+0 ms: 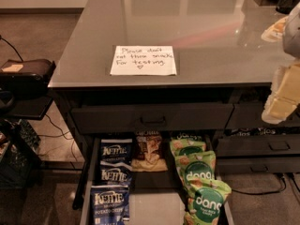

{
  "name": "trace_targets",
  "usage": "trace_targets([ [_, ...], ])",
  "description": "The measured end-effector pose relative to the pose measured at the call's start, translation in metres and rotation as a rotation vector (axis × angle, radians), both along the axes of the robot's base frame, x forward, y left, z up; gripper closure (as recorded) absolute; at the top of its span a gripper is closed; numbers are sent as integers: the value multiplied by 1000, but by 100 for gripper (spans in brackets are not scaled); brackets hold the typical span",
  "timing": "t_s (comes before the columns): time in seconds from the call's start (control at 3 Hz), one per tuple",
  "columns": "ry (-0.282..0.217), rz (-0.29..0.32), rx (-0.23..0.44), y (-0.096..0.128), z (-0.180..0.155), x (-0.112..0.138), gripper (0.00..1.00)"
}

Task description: Pick brown chip bag from middle drawer and place on counter

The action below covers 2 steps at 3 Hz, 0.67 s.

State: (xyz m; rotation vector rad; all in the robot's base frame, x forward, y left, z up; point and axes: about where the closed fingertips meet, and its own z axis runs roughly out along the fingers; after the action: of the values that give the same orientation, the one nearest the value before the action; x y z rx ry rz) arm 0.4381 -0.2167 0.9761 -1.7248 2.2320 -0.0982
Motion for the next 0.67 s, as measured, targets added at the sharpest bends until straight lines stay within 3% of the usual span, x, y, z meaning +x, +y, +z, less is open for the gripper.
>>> trace_targets([
  [0.67, -1, 11, 17, 4, -8, 1, 0],
])
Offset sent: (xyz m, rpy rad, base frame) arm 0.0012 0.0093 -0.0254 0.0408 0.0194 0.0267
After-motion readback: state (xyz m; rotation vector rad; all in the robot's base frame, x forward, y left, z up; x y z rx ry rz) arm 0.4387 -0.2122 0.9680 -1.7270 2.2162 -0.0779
